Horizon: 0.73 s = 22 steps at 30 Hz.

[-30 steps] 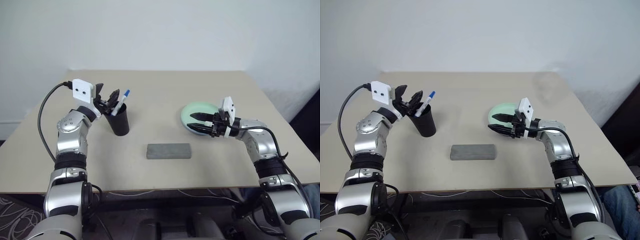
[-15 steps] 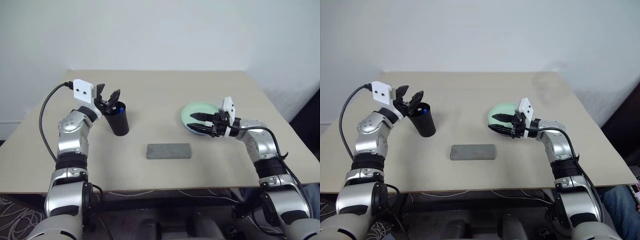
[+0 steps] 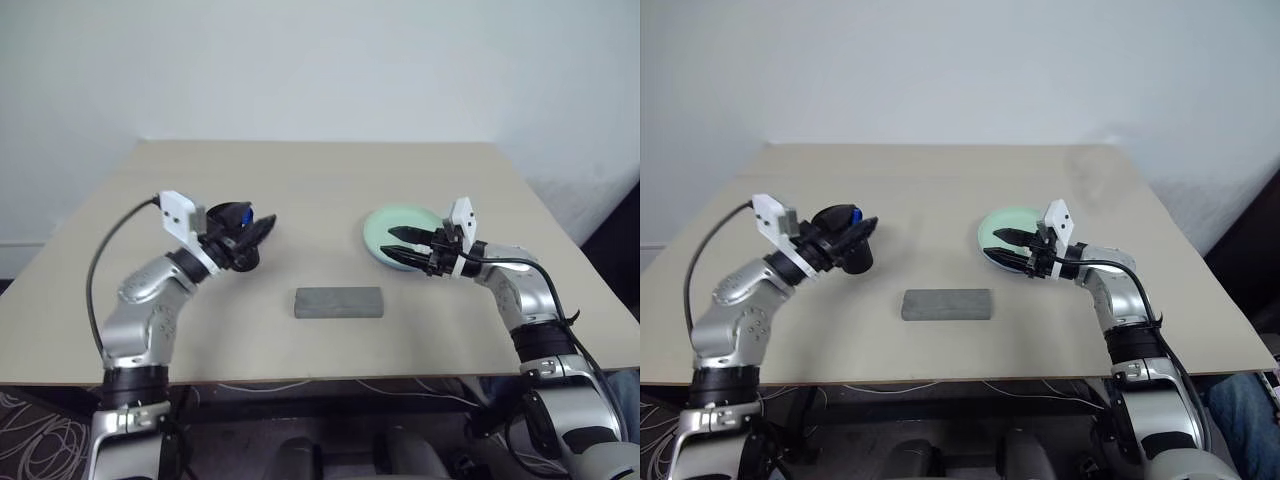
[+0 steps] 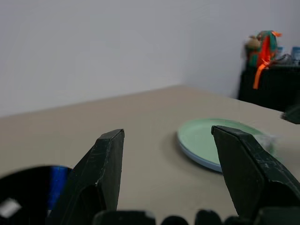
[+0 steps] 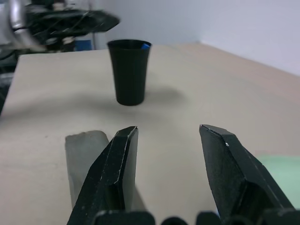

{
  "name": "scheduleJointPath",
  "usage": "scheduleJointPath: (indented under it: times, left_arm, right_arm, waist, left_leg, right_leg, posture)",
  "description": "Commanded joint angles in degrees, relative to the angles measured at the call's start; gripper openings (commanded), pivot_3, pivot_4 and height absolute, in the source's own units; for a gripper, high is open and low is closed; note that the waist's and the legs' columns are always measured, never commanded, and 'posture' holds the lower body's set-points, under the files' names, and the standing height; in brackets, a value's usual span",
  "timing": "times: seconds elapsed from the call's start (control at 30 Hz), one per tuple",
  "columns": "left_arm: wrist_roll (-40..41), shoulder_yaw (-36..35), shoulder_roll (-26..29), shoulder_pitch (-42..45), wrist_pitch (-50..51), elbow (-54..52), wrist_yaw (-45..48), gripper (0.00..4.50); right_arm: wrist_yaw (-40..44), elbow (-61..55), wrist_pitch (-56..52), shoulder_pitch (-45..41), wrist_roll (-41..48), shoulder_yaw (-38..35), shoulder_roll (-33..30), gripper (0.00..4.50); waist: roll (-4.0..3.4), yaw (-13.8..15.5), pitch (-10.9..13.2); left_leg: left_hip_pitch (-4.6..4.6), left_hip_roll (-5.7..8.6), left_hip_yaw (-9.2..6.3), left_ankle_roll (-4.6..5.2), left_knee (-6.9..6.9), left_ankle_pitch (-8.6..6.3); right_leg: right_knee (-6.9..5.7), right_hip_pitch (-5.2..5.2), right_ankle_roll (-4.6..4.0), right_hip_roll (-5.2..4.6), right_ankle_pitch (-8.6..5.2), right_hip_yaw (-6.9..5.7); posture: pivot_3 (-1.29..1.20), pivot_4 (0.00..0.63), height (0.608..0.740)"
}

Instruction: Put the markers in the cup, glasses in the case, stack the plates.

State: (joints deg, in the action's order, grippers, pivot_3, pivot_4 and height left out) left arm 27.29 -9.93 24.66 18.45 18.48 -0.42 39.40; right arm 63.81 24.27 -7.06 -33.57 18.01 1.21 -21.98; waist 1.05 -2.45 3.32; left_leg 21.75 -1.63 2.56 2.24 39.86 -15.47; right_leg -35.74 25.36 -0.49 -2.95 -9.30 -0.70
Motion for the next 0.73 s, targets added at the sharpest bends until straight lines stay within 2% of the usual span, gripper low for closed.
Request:
scheduleJointPath:
  times: [0.03,0.17,0.6,0.73]
  left_arm:
    - [-4.4,2.2,-2.1,-1.0,-3.6,-2.0,-3.9,3.11]
    - [-9.6,5.5,-3.1,-2.2,-8.6,0.5,-4.7,3.11]
    - [-10.0,5.5,-5.6,-5.2,-11.5,3.8,-5.0,3.11]
    - [-10.8,6.3,-6.2,-6.0,-11.8,3.3,-5.6,3.11]
  right_arm:
    - [-1.7,-2.1,-0.4,0.8,0.7,-2.6,-2.1,2.29]
    - [-2.4,-1.7,-0.5,2.1,0.7,-4.1,-5.1,2.29]
    - [-3.8,-5.7,-2.6,9.4,1.3,-6.3,-9.8,2.29]
    - [-3.1,-3.3,-1.3,9.2,1.0,-6.4,-10.1,2.29]
  waist:
    - [-0.01,-0.1,0.0]
    - [-0.05,-0.1,0.0]
    - [-0.04,-0.1,0.0]
    - [-0.05,-0.1,0.0]
  left_leg:
    - [-0.02,0.01,0.01,0.0,0.0,0.0]
    - [-0.05,-0.02,0.03,0.01,0.0,0.0]
    - [-0.06,-0.02,0.05,0.02,-0.02,0.0]
    - [-0.07,-0.03,0.04,0.02,-0.02,0.0]
  right_leg:
    - [-0.01,-0.01,0.0,0.0,0.0,0.02]
    - [-0.04,0.01,-0.02,0.06,-0.01,0.04]
    - [0.02,0.0,-0.06,0.05,-0.04,0.07]
    - [0.01,0.01,-0.07,0.05,-0.04,0.06]
  posture:
    - [0.0,0.0,0.721]
    - [0.0,0.0,0.721]
    - [0.0,0.0,0.721]
    - [0.0,0.0,0.721]
